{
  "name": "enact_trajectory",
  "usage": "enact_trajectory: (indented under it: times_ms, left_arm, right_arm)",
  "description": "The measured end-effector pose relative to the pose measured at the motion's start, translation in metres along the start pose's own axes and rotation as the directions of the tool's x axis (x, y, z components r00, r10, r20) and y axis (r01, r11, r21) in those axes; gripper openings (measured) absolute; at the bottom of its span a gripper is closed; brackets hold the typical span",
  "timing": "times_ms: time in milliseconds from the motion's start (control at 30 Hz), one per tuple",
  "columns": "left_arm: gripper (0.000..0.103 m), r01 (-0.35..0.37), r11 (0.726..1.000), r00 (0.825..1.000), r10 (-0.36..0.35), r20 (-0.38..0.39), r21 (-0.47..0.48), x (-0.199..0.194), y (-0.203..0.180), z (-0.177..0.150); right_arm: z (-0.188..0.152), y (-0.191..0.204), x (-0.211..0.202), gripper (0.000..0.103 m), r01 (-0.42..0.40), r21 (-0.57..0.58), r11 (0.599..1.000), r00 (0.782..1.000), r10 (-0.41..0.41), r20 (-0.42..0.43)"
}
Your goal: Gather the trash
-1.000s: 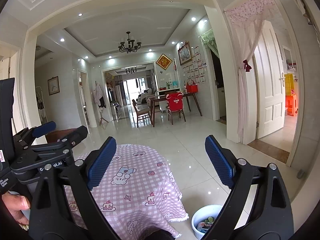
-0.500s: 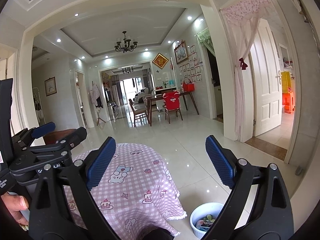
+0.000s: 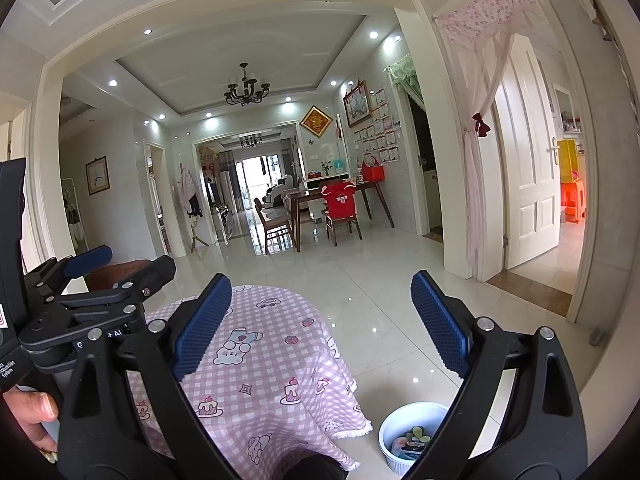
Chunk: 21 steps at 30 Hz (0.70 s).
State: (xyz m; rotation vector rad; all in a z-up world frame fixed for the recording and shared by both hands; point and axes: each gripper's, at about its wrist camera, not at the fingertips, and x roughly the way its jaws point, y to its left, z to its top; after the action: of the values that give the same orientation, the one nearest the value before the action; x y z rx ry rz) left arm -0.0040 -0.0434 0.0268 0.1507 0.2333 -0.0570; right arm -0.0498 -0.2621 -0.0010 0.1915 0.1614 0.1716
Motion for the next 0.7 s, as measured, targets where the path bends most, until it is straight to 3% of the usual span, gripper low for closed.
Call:
enact_trajectory:
  times_ms: [700]
  left_arm:
    - [0.098,0.024,1.0,1.0,-0.024,-0.016,0.012,0.0057,-0.0051,-0.0058]
  right_arm:
    - [-0.0044,-0.0002,-0.0004,0.09,0.016,0.017,1.0,1.0,-0.016,-0.009]
